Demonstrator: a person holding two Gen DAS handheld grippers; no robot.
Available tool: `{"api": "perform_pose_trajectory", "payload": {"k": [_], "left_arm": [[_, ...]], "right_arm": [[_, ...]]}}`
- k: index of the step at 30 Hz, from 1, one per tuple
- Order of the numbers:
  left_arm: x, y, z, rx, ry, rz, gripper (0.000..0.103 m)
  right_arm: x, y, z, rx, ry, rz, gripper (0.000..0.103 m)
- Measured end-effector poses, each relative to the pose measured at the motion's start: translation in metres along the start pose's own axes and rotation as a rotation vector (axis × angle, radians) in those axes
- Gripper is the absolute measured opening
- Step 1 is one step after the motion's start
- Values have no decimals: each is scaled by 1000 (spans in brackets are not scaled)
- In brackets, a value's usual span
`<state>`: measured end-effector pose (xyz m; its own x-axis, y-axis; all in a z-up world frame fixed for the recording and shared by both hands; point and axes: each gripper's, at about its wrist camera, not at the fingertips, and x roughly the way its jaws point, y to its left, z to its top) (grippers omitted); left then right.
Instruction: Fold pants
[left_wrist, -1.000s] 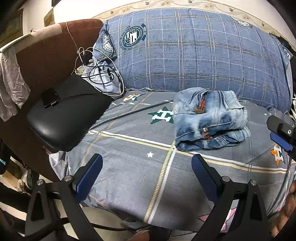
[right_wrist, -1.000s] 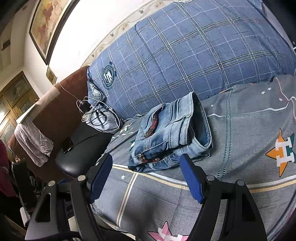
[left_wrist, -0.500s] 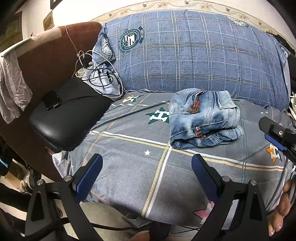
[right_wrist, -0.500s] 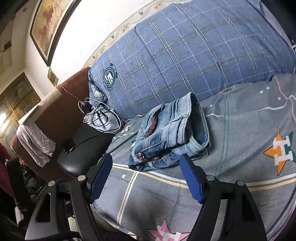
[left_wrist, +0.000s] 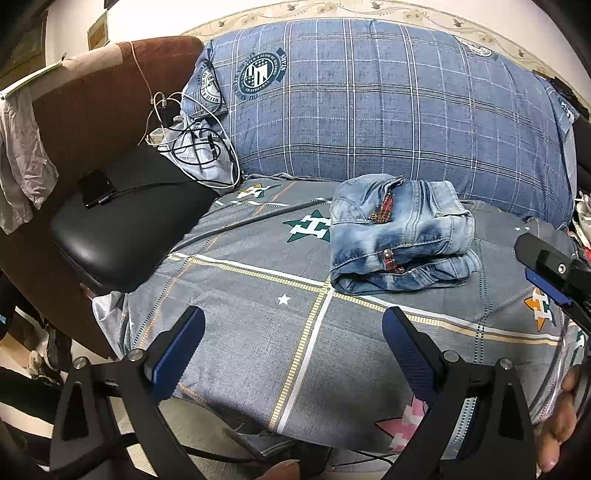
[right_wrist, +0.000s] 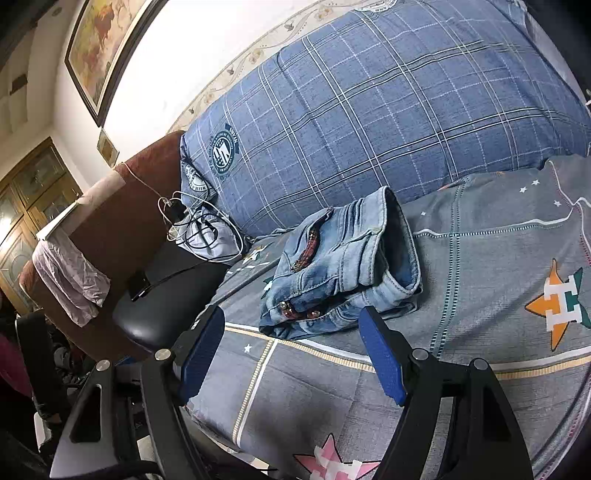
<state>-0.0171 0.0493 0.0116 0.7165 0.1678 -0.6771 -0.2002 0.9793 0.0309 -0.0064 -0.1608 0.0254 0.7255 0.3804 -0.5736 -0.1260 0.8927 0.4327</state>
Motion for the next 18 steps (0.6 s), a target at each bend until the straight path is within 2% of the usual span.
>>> {"api": "perform_pose_trajectory", "payload": {"k": [18], "left_arm": [[15, -2, 3, -1, 1, -16, 97]], "right_arm": [[4, -2, 0, 11, 5, -9, 76]]}}
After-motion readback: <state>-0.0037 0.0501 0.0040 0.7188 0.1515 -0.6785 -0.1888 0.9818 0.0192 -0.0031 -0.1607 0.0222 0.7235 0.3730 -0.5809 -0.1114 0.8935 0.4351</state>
